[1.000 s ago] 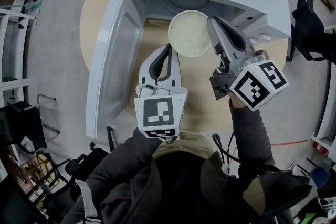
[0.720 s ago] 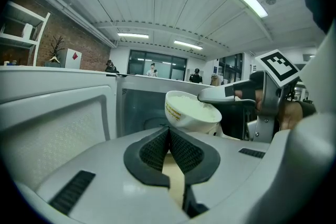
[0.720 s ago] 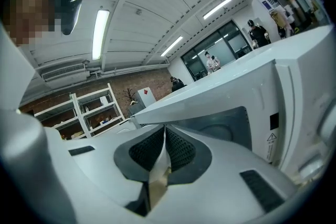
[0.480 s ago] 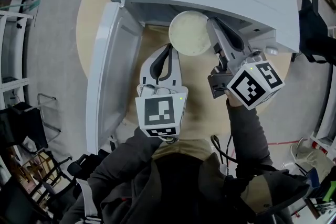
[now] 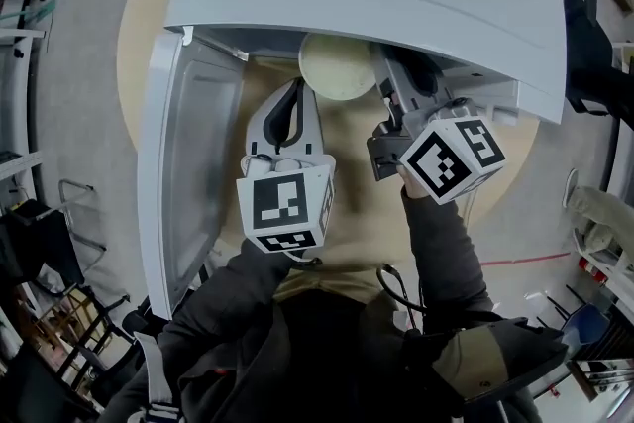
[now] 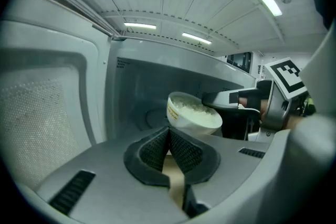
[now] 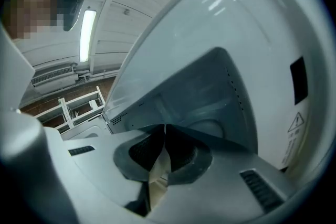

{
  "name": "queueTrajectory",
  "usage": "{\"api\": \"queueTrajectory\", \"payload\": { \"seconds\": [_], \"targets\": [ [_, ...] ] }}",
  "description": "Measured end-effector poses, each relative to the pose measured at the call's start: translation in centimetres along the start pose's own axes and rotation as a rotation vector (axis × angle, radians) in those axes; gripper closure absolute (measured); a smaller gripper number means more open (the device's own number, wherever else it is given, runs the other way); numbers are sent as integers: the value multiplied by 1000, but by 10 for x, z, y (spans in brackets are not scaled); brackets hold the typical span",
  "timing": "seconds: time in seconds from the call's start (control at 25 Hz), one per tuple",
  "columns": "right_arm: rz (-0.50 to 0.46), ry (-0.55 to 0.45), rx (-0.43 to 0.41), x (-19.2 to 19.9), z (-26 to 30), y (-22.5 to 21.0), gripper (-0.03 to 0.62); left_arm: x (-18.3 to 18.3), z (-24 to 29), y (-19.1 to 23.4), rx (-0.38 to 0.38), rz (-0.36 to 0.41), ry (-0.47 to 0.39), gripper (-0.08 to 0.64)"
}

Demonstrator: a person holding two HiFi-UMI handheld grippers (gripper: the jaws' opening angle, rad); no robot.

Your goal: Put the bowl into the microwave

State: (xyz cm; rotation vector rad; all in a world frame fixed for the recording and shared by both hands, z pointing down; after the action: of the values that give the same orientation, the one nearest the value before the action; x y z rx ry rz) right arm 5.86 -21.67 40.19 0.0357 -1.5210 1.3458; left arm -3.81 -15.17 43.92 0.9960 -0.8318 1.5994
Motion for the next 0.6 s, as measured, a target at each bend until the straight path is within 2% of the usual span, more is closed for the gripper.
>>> {"api": "queueTrajectory", "payload": {
  "seconds": [0.44,0.6],
  "targets": [
    [49,-37,54,-2,27,-30,577,7,41,13,-43,-95,37,551],
    [35,-49,69,-2,37,-40,577,10,56,18,-63,-113,45,551]
  ]
}}
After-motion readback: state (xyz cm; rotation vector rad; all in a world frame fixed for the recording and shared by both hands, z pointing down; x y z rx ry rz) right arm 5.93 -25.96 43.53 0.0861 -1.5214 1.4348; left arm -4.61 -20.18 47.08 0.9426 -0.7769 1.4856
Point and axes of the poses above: the fingertips, and each gripper's own axes: z forward along the fingers, y to its left, x out of its underside, the point moved 1 cm from there along -z, backward along the fingers, and after that the axes turned 14 degrees about z, right-handed, at the moved point
